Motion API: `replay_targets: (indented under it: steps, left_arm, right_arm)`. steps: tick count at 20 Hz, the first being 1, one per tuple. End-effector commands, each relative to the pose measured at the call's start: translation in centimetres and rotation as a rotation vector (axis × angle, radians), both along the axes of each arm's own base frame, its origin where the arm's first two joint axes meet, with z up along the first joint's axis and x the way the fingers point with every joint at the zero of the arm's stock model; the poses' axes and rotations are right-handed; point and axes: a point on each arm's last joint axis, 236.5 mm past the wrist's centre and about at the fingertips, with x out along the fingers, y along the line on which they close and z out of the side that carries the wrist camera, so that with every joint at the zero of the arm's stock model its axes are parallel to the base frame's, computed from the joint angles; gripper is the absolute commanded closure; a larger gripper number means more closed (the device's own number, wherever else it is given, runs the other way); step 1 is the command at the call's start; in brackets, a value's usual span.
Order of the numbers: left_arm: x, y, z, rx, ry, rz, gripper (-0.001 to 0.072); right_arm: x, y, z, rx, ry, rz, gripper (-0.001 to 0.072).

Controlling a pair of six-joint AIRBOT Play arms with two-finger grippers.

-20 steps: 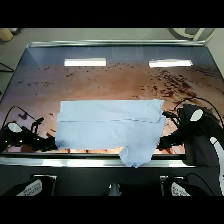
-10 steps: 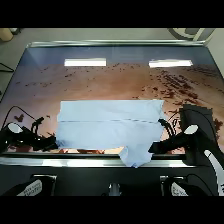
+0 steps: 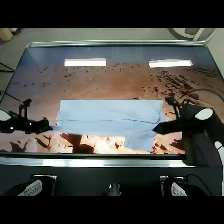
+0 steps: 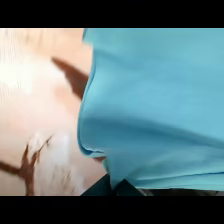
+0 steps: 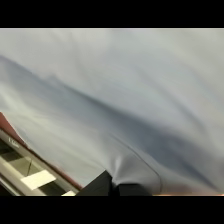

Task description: Fold the shirts.

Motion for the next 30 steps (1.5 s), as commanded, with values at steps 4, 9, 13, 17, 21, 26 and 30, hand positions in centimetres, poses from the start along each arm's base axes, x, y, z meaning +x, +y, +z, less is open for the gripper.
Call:
replay_targets:
  steps: [4,9,13,17,21,26,30]
  left_arm:
    - [11.2,-1.4,3.2,-0.05,-0.101,-0.041,0.0686]
    - [16.5,-1.6,-0.7,-0.095,0.006,-0.005,0.0685]
    - [16.2,-2.8,-3.7,-0.14,0.093,0.008,0.0275]
    - [17.2,-1.8,-0.3,-0.135,0.047,-0.022,0.0046]
    - [17.2,-1.9,4.4,-0.127,-0.015,-0.05,0.0048]
    - [16.4,-3.5,9.5,-0.104,-0.117,-0.102,0.0054]
    - [15.7,-5.1,11.9,-0.097,-0.159,-0.143,0.0054]
  right_arm:
    - [14.4,-3.0,4.6,-0.013,-0.202,-0.14,0.0694]
    - [18.1,-1.6,-0.7,0.08,-0.093,-0.198,0.0691]
    - [18.4,-0.8,-3.7,0.05,-0.068,-0.187,0.0405]
    - [17.8,-6.0,-1.2,-0.122,-0.126,-0.118,-0.0002]
    - [14.0,-10.3,-3.5,-0.113,0.068,-0.16,-0.0006]
    - [12.3,-8.6,-6.7,0.022,0.214,-0.151,-0.0006]
    - [13.7,-5.9,-7.4,0.193,0.243,-0.205,-0.0006]
